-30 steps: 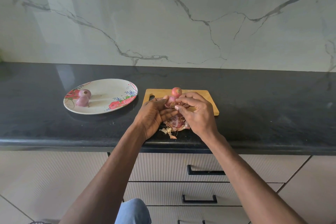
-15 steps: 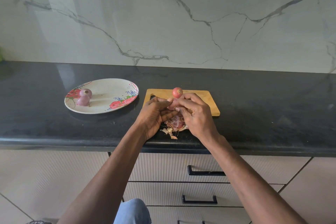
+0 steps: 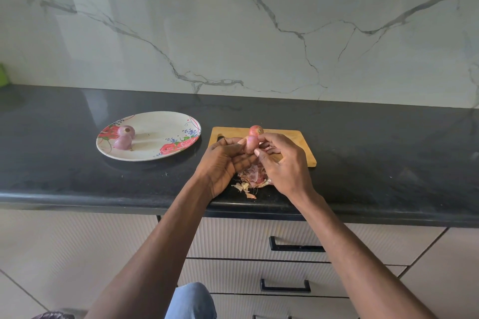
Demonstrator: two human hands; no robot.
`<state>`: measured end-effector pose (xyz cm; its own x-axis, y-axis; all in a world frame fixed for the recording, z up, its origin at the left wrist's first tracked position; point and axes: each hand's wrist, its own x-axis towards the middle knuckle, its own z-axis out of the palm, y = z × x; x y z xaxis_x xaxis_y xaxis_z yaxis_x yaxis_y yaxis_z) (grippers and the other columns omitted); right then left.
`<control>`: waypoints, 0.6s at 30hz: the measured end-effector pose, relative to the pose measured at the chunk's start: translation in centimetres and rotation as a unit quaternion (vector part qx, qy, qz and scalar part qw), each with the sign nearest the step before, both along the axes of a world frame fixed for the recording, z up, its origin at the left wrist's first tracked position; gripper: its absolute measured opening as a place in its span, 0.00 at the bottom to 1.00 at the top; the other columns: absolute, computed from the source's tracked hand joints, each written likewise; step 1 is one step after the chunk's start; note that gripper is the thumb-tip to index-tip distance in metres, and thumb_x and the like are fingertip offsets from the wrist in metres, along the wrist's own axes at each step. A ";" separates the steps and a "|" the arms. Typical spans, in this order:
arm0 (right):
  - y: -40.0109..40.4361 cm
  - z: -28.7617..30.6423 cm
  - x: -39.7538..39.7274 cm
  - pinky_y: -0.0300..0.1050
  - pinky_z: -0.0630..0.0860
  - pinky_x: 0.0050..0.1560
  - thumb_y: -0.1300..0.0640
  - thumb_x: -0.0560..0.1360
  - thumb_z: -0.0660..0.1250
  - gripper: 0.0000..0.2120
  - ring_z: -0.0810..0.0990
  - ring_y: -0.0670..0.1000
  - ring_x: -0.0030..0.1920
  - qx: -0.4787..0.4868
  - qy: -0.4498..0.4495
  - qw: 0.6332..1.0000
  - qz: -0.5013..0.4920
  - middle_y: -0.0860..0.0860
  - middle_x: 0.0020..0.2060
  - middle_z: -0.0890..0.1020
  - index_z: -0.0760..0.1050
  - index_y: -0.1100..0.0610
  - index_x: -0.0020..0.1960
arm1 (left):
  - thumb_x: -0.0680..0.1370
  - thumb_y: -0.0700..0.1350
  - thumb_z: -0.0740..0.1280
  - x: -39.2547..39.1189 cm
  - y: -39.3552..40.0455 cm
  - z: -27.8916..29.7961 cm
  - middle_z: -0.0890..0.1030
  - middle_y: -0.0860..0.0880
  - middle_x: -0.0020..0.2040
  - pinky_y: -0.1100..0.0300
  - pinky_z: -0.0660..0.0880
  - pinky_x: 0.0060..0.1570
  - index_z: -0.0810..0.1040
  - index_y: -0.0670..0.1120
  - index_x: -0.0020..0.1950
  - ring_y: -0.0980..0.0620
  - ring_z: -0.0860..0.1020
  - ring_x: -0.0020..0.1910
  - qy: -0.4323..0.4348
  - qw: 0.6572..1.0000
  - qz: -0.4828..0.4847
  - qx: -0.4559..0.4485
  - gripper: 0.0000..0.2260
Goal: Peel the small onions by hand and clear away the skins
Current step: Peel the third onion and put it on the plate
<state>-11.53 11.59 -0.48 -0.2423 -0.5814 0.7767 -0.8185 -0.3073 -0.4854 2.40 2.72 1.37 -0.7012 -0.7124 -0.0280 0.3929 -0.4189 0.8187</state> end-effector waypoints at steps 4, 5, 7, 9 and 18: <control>-0.1 0.0 -0.1 0.36 0.76 0.60 0.67 0.73 0.75 0.14 0.80 0.43 0.57 -0.008 0.012 1.000 -0.016 0.50 0.55 0.83 0.84 0.59 0.58 | 0.81 0.32 0.61 0.0 0.1 0.1 0.84 0.39 0.44 0.52 0.83 0.50 0.77 0.38 0.49 0.45 0.85 0.43 0.000 1.000 -0.010 0.003 0.06; -0.2 0.0 -0.1 0.36 0.76 0.60 0.67 0.73 0.75 0.14 0.80 0.44 0.56 -0.009 0.009 1.000 -0.020 0.51 0.55 0.84 0.84 0.59 0.58 | 0.81 0.32 0.61 0.0 0.2 0.2 0.84 0.39 0.44 0.52 0.84 0.50 0.77 0.38 0.50 0.45 0.85 0.43 0.001 1.000 -0.013 0.004 0.06; -0.2 0.0 -0.3 0.37 0.77 0.58 0.66 0.74 0.74 0.12 0.81 0.45 0.55 -0.012 0.000 1.000 -0.023 0.52 0.54 0.84 0.84 0.60 0.57 | 0.81 0.31 0.61 0.0 0.2 0.2 0.84 0.38 0.44 0.53 0.84 0.47 0.76 0.37 0.51 0.45 0.85 0.43 0.001 1.000 -0.018 0.004 0.05; -0.1 0.0 -0.4 0.38 0.78 0.57 0.65 0.74 0.74 0.10 0.82 0.46 0.54 -0.011 -0.009 1.000 -0.021 0.52 0.52 0.85 0.85 0.60 0.55 | 0.81 0.31 0.62 -0.1 0.2 0.1 0.84 0.38 0.43 0.54 0.84 0.45 0.76 0.36 0.51 0.44 0.85 0.43 0.000 1.000 -0.016 0.006 0.05; -0.3 -0.1 -0.4 0.33 0.75 0.55 0.67 0.74 0.73 0.07 0.78 0.41 0.53 0.003 0.011 1.000 -0.019 0.51 0.50 0.83 0.84 0.60 0.51 | 0.80 0.32 0.65 -0.4 0.0 -0.2 0.84 0.40 0.44 0.52 0.84 0.49 0.75 0.37 0.51 0.46 0.84 0.44 -0.009 1.000 -0.002 -0.004 0.03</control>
<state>-11.94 11.28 -0.61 -0.2472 -0.5773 0.7782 -0.8403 -0.2721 -0.4688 2.00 2.71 1.21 -0.7036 -0.7098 -0.0342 0.3769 -0.4135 0.8289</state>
